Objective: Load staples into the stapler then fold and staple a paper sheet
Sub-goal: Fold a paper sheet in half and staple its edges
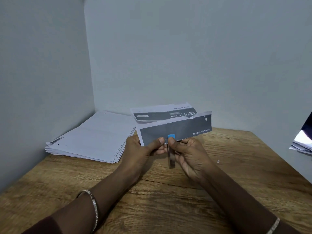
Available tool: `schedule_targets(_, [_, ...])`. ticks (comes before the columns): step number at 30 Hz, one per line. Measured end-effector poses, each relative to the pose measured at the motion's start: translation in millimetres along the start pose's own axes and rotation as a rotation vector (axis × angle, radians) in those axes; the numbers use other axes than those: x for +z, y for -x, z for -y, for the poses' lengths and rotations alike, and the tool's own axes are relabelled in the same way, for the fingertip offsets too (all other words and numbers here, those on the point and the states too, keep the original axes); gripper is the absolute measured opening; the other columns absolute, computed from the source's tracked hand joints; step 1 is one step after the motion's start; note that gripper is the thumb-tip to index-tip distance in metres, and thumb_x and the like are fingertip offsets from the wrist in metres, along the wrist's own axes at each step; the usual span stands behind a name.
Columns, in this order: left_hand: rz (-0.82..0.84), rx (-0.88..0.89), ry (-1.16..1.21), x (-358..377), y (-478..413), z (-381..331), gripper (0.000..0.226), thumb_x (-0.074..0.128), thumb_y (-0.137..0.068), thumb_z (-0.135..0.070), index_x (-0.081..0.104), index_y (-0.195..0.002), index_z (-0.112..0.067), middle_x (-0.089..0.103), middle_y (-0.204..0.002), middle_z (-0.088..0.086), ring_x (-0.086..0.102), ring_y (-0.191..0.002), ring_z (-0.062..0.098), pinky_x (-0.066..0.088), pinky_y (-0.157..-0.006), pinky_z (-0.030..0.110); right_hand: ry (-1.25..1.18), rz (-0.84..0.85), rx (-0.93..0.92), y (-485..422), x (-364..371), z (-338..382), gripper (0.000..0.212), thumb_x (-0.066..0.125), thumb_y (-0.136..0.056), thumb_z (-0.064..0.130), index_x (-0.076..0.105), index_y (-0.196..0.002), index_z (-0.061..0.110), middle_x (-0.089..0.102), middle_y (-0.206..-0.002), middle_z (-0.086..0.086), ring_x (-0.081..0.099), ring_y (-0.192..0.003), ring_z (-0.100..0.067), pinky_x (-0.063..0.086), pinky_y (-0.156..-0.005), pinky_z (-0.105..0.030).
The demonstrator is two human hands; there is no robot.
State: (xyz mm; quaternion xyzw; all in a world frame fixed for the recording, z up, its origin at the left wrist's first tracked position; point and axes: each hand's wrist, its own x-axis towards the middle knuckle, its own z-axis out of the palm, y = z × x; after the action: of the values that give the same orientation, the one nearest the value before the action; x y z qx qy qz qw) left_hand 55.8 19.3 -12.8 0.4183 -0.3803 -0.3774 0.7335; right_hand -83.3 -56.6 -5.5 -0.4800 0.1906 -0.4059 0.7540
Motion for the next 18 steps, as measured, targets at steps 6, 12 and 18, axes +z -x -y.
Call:
schedule_targets(6, [0.027, -0.037, 0.032, -1, -2, 3, 0.033, 0.08, -0.082, -0.009, 0.07, -0.11, 0.005, 0.077, -0.09, 0.024, 0.077, -0.08, 0.036, 0.063, -0.069, 0.031, 0.071, -0.041, -0.004, 1, 0, 0, 0.04, 0.074, -0.075, 0.013, 0.066, -0.103, -0.015, 0.071, -0.087, -0.027, 0.073, -0.074, -0.029, 0.063, -0.077, -0.039])
schedule_targets(12, [-0.051, -0.082, 0.077, -6, -9, 2, 0.026, 0.077, -0.084, -0.007, 0.072, -0.106, 0.005, 0.078, -0.085, 0.02, 0.076, -0.072, 0.026, 0.061, -0.063, 0.026, 0.096, -0.021, 0.13, 2, 2, 0, 0.031, 0.071, -0.088, 0.031, 0.069, -0.097, 0.001, 0.076, -0.094, -0.02, 0.071, -0.071, -0.021, 0.054, -0.05, -0.027])
schedule_targets(18, [-0.094, -0.142, 0.074, -9, -13, 0, 0.018, 0.068, -0.092, -0.004, 0.068, -0.109, -0.002, 0.078, -0.083, 0.015, 0.076, -0.072, 0.018, 0.062, -0.06, 0.024, 0.566, -0.293, -0.087, 6, 6, -3, 0.039, 0.081, -0.078, 0.047, 0.06, -0.081, 0.015, 0.059, -0.063, 0.001, 0.048, -0.042, -0.011, 0.035, -0.041, -0.019])
